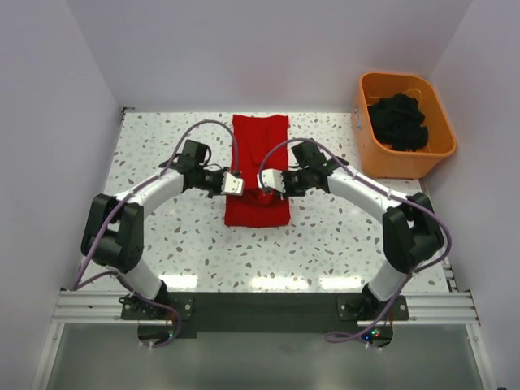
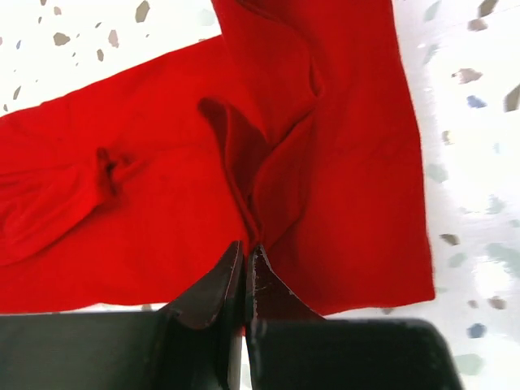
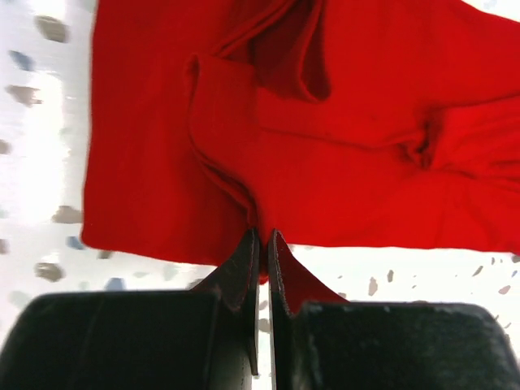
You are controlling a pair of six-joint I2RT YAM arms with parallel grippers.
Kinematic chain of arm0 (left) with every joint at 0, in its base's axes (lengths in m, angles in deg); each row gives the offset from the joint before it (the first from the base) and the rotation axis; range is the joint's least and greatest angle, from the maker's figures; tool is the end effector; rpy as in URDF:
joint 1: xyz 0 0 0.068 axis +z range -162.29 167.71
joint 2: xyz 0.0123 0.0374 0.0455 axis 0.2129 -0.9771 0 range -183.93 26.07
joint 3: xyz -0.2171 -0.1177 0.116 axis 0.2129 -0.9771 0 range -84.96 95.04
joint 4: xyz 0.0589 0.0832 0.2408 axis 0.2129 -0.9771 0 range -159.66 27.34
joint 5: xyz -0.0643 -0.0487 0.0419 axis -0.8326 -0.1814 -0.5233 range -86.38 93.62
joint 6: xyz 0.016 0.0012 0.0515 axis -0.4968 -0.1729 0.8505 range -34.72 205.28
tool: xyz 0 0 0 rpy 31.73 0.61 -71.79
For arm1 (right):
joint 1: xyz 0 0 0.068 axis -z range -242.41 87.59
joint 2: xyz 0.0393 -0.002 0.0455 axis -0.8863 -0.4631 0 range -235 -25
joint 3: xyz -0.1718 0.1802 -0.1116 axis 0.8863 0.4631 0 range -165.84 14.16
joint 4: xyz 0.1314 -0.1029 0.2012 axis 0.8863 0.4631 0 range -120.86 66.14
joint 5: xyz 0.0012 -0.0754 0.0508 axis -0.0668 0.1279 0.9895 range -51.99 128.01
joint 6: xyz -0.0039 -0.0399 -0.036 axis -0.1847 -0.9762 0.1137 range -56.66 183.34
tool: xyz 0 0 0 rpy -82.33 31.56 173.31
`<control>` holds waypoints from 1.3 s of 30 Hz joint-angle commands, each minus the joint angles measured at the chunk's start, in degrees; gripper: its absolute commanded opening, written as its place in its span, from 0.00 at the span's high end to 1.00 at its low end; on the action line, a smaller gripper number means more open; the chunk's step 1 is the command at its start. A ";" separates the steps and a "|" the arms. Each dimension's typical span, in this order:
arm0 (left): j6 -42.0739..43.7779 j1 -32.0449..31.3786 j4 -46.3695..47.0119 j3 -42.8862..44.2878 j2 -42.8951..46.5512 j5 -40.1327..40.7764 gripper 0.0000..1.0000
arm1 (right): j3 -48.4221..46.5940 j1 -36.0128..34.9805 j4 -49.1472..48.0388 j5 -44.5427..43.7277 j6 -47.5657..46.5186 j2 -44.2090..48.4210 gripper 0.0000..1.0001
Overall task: Fold and stack the t-shirts
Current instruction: Fold the tshirt
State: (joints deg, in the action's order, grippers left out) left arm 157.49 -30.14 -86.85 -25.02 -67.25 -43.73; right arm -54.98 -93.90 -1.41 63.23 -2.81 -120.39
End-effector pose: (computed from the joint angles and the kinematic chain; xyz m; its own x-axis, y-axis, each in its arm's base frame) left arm 0.3018 -0.1247 0.2095 0.3098 0.5780 -0.7549 0.9431 -0.0862 0.3210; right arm 0.2913 0.1962 0.2341 0.3346 -0.7654 -0.5497 -0.9182 -0.1334 -0.3731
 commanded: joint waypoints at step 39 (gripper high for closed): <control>-13.58 10.72 16.28 20.93 -15.34 -2.12 0.47 | -24.38 7.93 -0.55 -4.40 2.95 -16.94 0.54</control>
State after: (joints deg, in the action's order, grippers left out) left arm 148.70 -21.15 -74.32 -3.55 -90.41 -43.14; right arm -78.81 -86.77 -2.83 57.91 -1.56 -145.22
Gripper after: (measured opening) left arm 0.526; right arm 0.461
